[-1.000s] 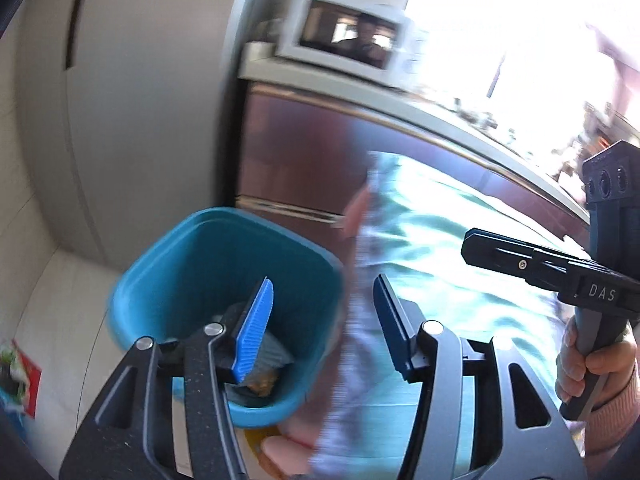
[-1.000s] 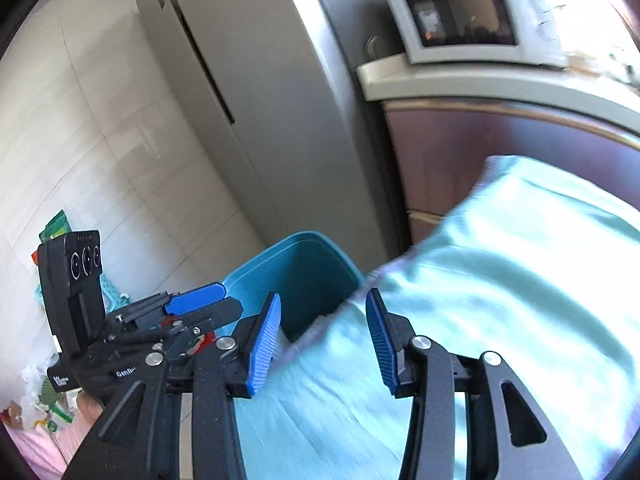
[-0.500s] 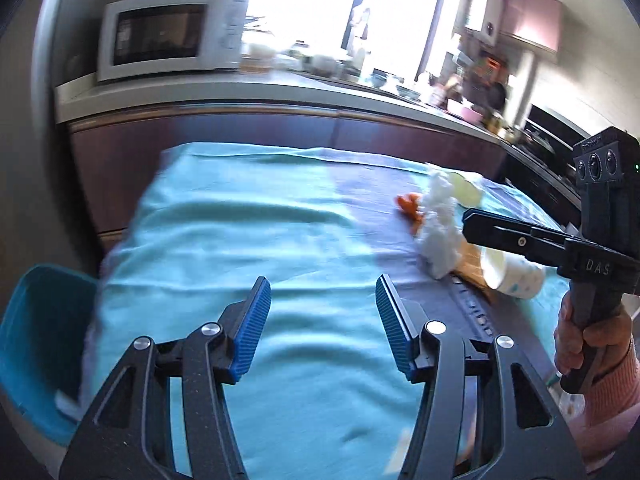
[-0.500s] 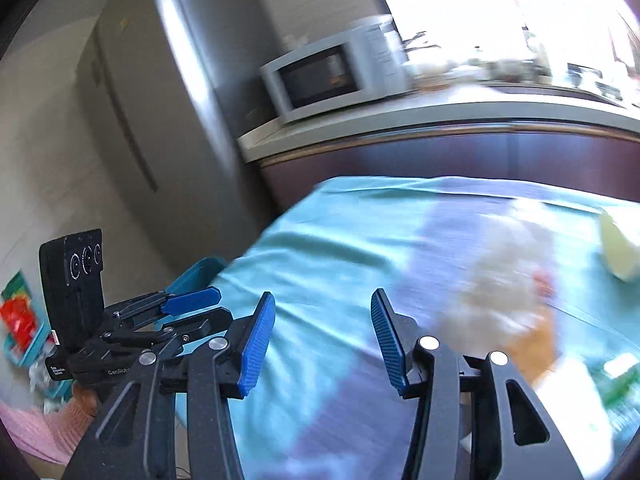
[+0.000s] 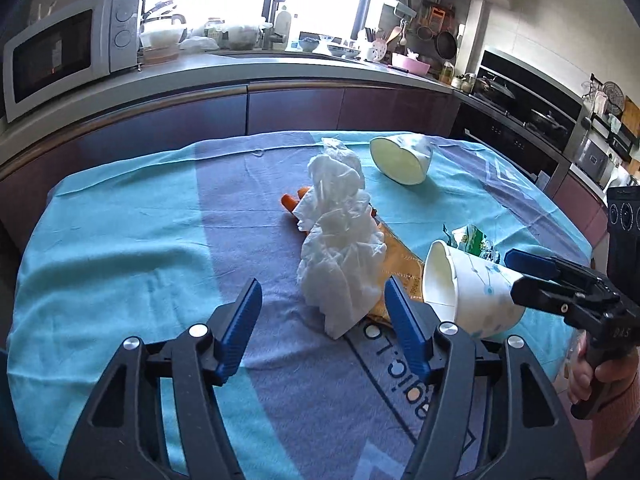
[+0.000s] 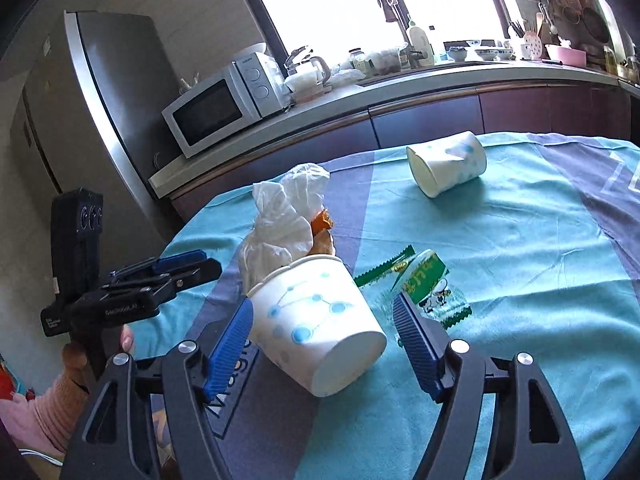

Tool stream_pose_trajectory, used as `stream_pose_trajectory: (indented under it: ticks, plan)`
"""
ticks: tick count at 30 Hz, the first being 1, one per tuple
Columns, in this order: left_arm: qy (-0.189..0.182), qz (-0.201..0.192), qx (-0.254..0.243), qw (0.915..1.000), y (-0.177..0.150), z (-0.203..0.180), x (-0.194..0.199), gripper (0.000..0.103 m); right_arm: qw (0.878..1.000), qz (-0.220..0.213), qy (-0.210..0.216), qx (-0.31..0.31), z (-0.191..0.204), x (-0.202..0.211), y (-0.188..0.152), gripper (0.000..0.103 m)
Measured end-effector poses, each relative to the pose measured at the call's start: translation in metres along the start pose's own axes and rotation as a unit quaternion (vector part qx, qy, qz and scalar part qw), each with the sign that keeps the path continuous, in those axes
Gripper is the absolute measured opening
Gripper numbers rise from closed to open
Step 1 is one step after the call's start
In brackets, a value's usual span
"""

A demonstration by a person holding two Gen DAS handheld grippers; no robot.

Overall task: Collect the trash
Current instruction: 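Grasp the white tissue with the left tool while the right tool grasps the blue-dotted paper cup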

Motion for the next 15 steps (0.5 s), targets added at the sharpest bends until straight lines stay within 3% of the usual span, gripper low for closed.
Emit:
stream_pose_trajectory:
  ticks: [9, 11, 12, 15]
  plan:
    - [-0.004, 0.04, 0.011, 0.9991, 0.002, -0.005, -0.034, 0.057, 1.0, 0.02, 0.02, -0.003, 0.001, -0.015, -0.011, 0.073]
    - [-0.01, 0.047, 0.018, 0.9987, 0.003, -0.004, -0.039, 0.052, 1.0, 0.02, 0.023, -0.003, 0.002, -0.015, -0.011, 0.073]
    - [-0.014, 0.051, 0.021, 0.9984, 0.003, -0.004, -0.042, 0.044, 1.0, 0.02, 0.023, -0.002, 0.002, -0.015, -0.012, 0.073]
    - [-0.023, 0.06, 0.028, 0.9975, 0.001, -0.004, -0.046, 0.031, 0.999, 0.021, 0.026, -0.005, 0.002, -0.015, -0.013, 0.065]
Point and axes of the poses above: each gripper's, at about its wrist camera, not at the fingertips, and x roughly against the way its jaws point, z to its left, y to its top, the point moved 8 cm from there along -x, roughly the way its jaws point, and after that the axes turned 5 degrees about -z, right-handed, at the moved point
